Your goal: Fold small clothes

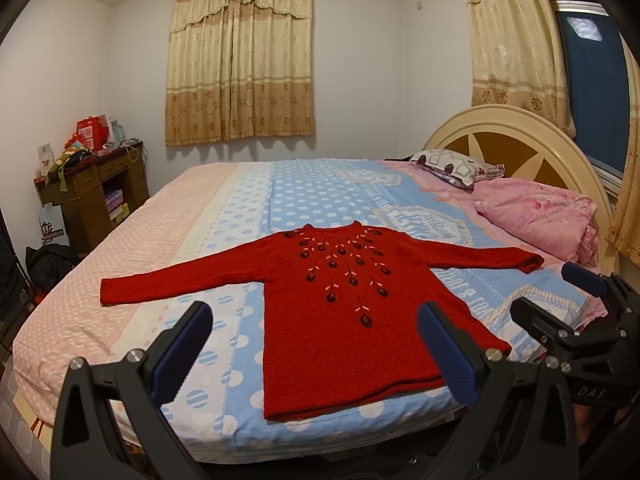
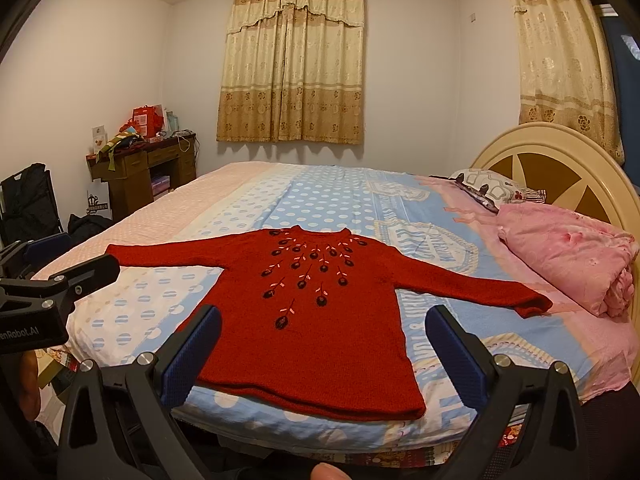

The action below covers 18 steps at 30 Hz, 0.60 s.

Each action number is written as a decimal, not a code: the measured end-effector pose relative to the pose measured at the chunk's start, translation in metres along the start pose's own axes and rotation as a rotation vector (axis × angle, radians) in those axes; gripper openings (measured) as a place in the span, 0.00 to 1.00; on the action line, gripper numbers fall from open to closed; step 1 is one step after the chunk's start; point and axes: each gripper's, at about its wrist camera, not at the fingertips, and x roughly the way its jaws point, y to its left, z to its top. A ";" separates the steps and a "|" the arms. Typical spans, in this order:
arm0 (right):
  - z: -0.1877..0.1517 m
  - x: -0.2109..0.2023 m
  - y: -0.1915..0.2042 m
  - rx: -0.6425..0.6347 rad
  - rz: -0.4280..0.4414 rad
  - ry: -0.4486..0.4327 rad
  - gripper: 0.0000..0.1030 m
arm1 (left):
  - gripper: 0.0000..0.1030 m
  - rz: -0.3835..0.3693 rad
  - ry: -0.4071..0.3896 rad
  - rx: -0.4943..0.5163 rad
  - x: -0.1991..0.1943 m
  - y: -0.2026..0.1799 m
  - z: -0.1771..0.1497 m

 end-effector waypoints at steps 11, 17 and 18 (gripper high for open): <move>0.001 -0.001 0.002 0.002 0.002 0.002 0.99 | 1.00 -0.001 0.000 -0.002 0.000 0.000 0.000; 0.000 -0.001 0.003 0.000 0.003 0.003 0.99 | 1.00 0.000 0.000 -0.001 0.000 0.000 0.000; 0.000 -0.001 0.004 -0.001 0.004 0.004 0.99 | 1.00 0.000 0.000 0.000 0.000 0.000 0.000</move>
